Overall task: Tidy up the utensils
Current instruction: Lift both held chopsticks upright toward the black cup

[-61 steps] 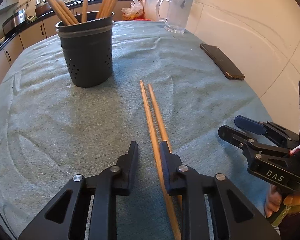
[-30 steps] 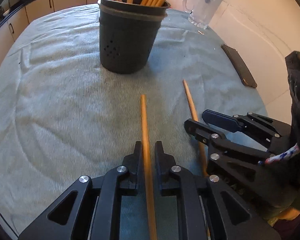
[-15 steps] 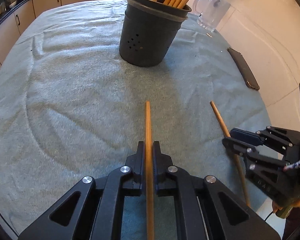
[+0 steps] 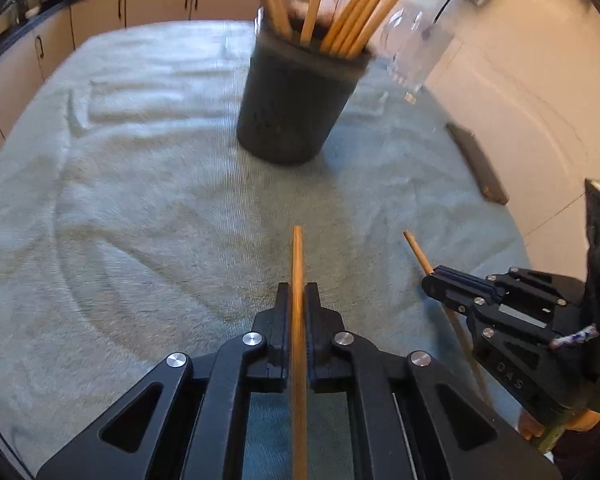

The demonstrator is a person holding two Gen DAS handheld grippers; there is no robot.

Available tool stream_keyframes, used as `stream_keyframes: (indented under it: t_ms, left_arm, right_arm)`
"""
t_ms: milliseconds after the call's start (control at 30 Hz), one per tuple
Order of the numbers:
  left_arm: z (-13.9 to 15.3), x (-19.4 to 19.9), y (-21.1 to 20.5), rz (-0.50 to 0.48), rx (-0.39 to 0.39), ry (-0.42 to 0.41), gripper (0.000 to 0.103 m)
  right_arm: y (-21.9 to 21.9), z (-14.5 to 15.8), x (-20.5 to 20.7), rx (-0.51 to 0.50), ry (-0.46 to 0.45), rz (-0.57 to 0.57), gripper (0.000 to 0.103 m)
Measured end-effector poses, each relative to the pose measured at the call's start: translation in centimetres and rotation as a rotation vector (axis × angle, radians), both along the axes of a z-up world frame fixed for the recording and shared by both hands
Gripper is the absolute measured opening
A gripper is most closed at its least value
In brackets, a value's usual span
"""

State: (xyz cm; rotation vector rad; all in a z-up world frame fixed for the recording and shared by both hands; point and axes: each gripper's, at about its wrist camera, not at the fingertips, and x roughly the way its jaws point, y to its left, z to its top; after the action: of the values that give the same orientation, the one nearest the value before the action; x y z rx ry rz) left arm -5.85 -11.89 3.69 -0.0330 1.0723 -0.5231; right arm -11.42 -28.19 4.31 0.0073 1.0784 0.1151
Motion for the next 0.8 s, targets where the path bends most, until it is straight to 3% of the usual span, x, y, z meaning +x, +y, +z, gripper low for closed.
stream_keyframes:
  t_ms: [267,467,800]
  left_arm:
    - [7.9,-5.3,1.7,0.019,-0.061,-0.258,0.006]
    - [11.5,-9.2,2.1,0.032,-0.076,-0.402,0.006]
    - [13.1,-13.3,2.0,0.009,-0.046,-0.497,0.006]
  right_arm:
    - [-0.9,5.9,-3.9,0.029,-0.226,-0.043,0.007]
    - [-1.4,9.4,-6.9,0.060,-0.352,-0.084,0.007]
    - [-2.3,12.0,-10.5,0.105,-0.454,-0.122,0.007]
